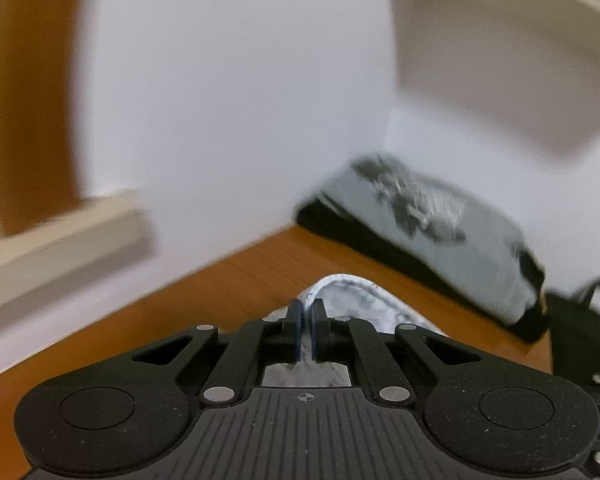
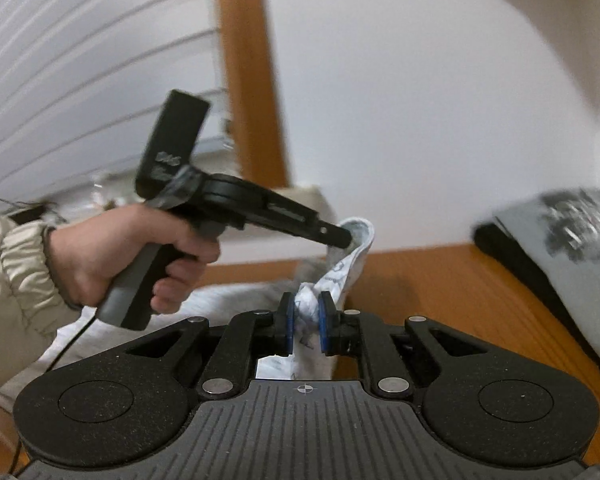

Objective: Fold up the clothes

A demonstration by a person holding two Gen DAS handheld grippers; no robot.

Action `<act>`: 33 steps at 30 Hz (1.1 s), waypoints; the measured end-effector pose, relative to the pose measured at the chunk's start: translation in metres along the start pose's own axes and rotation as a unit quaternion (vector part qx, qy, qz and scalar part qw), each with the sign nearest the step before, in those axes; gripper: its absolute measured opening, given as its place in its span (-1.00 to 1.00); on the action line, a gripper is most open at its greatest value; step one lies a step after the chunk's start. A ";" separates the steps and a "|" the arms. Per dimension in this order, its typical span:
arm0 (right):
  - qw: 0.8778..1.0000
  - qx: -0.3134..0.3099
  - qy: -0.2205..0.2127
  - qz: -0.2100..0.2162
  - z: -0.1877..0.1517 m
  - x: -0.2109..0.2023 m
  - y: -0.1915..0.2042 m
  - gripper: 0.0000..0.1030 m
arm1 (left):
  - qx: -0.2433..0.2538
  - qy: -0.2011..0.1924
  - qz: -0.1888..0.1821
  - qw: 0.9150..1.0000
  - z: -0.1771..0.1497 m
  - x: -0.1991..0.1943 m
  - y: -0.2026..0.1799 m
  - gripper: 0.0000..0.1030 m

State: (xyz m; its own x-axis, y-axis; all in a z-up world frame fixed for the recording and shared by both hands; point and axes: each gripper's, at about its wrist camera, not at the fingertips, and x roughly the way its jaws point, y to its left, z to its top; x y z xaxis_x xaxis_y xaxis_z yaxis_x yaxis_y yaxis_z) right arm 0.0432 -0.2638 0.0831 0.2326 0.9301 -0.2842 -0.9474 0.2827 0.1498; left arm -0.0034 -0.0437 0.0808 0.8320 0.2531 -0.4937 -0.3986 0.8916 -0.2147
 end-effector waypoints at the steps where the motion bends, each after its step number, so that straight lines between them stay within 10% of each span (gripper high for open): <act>1: 1.000 -0.006 -0.002 0.009 0.004 0.000 0.009 -0.75 | -0.011 -0.013 0.003 1.000 -0.002 -0.018 0.007 -0.92; 12: 0.985 -0.081 -0.004 0.152 0.024 0.039 0.165 -0.77 | -0.095 -0.109 0.047 0.988 -0.041 -0.193 0.091 -0.92; 22: 0.973 -0.115 0.075 0.183 -0.027 0.109 0.248 -0.78 | -0.199 -0.084 0.100 0.971 -0.121 -0.219 0.183 -0.93; 27: 0.972 -0.108 0.094 0.186 -0.025 0.110 0.238 -0.41 | -0.228 -0.083 0.131 0.961 -0.139 -0.228 0.198 -0.84; 31: 0.977 -0.111 0.076 0.164 -0.005 0.097 0.217 -0.41 | -0.220 -0.075 0.128 0.964 -0.134 -0.223 0.195 -0.07; 33: 0.980 -0.110 0.076 0.146 0.002 0.098 0.197 -0.41 | -0.212 -0.069 0.120 0.967 -0.131 -0.217 0.192 -0.04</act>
State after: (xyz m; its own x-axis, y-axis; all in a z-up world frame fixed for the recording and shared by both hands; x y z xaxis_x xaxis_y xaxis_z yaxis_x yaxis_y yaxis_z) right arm -0.1199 -0.1169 0.0868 -0.0755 0.9133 -0.4002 -0.9970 -0.0632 0.0438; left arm -0.3111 0.0232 0.0369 0.7277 0.5069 -0.4621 -0.6849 0.5739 -0.4490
